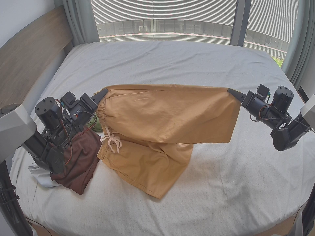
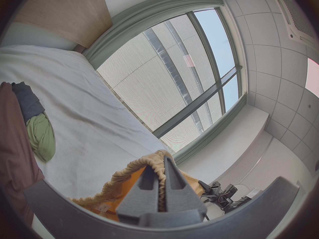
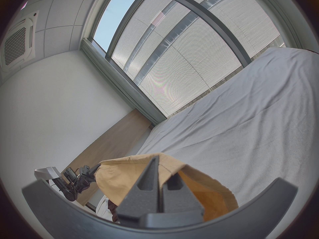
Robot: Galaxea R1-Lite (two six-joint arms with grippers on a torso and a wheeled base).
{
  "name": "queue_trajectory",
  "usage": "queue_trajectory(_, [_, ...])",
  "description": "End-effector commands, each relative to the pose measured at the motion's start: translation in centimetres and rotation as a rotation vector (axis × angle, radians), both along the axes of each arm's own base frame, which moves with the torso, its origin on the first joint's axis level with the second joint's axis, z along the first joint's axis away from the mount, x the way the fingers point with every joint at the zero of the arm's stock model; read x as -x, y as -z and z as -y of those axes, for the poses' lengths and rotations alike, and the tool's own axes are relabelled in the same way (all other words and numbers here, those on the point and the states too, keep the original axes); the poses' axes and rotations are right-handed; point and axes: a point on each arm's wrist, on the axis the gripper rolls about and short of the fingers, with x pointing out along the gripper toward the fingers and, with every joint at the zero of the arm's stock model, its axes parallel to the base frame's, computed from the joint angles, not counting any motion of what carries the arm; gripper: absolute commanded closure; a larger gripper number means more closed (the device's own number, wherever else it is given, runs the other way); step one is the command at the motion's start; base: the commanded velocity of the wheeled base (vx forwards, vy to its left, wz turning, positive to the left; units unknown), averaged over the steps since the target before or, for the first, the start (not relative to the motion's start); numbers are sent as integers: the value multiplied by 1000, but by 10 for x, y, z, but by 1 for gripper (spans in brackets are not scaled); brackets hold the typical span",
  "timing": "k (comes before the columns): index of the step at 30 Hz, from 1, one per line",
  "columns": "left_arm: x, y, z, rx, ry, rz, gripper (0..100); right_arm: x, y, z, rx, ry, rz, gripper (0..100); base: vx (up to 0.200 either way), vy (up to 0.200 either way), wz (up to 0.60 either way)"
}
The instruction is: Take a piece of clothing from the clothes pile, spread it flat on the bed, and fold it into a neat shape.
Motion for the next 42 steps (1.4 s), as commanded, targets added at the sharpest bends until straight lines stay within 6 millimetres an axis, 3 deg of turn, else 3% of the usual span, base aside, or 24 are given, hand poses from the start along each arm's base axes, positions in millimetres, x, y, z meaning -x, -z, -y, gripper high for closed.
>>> queue_trajectory(1, [-14,5,2,4,0,10,100,-16,4,-1,0,0,-7,100,0,0,0])
queue_trajectory(11, [-44,10,6,20,-19,59,100,-60,4,-2,1,9,-16,100,0,0,0])
queue_trajectory(21, [-73,23,-3,27,-50,85,100,-88,16,-5,1,8,-18,100,0,0,0])
queue_trajectory(42, [-109,47,-5,34,-63,125,100,-127,36,-5,-3,20,25,100,0,0,0])
